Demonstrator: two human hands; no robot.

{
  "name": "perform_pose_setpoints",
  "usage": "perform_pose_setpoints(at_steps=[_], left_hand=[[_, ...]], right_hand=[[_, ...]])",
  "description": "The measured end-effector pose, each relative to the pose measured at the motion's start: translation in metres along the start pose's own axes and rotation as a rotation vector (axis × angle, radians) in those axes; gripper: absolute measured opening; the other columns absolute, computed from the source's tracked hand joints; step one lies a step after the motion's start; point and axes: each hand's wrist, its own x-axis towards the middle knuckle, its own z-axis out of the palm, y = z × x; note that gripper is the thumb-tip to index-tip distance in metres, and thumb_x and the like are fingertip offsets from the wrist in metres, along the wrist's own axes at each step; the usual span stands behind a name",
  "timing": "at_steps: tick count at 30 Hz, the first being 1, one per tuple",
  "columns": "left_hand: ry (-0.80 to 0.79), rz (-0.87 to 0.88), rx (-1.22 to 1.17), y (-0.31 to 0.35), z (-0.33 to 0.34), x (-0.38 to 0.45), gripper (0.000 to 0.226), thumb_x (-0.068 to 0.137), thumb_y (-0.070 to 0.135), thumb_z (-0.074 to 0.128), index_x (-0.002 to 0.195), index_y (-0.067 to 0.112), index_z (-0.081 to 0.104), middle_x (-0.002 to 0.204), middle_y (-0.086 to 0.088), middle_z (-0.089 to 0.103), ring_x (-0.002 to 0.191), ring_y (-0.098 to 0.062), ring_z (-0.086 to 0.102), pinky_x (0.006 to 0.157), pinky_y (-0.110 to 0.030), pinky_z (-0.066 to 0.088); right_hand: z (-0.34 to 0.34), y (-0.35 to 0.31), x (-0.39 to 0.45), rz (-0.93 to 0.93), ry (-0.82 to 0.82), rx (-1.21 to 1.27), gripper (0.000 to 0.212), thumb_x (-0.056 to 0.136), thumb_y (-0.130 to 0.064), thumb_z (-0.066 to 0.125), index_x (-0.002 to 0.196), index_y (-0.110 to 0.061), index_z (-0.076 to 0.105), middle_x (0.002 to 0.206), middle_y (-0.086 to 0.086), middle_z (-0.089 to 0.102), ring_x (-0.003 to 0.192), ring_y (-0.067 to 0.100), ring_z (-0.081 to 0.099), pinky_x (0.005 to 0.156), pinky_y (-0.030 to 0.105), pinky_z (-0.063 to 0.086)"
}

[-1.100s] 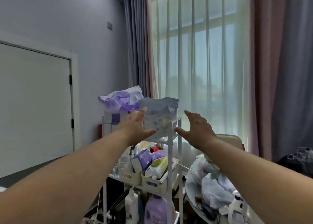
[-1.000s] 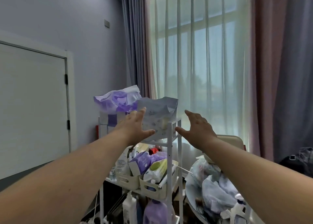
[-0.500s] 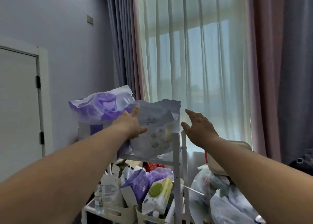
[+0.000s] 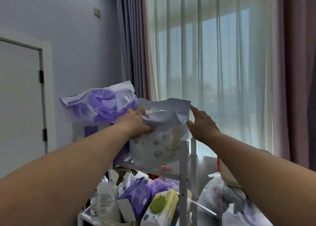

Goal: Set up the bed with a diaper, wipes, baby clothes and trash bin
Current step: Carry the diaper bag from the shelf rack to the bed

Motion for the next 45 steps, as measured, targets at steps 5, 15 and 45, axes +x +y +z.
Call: perform_pose_setpoints(at_steps=[5, 15, 45], left_hand=[[0.020, -0.057, -0.010, 0.002, 0.006, 0.013, 0.061, 0.071, 0.060, 0.059, 0.123, 0.036, 0.039, 0.127, -0.007, 0.046, 0.108, -0.032, 0.052, 0.086, -0.043, 0.046], [0.101, -0.059, 0.278, 0.011, 0.004, 0.015, 0.023, 0.085, 0.020, 0.048, 0.104, 0.024, 0.060, 0.111, -0.006, 0.057, 0.097, -0.028, 0.058, 0.086, -0.045, 0.053], [0.540, -0.229, 0.405, -0.024, -0.098, -0.130, 0.027, 0.092, 0.013, 0.044, 0.101, 0.005, 0.068, 0.103, -0.020, 0.061, 0.087, -0.038, 0.059, 0.070, -0.036, 0.042]], right_hand=[[0.009, 0.010, 0.044, 0.021, -0.063, 0.155, 0.065, 0.096, -0.030, 0.042, 0.154, -0.039, 0.013, 0.141, 0.013, 0.043, 0.120, 0.034, 0.050, 0.098, 0.044, 0.042], [0.033, 0.016, 0.092, -0.257, -0.278, -0.128, 0.058, 0.082, -0.016, 0.059, 0.135, -0.034, 0.041, 0.134, 0.013, 0.040, 0.101, 0.033, 0.061, 0.095, 0.042, 0.052], [-0.030, -0.097, -0.001, -0.430, 0.012, 0.168, 0.023, 0.094, -0.030, 0.050, 0.076, -0.019, 0.057, 0.070, 0.002, 0.057, 0.066, 0.023, 0.057, 0.054, 0.031, 0.045]])
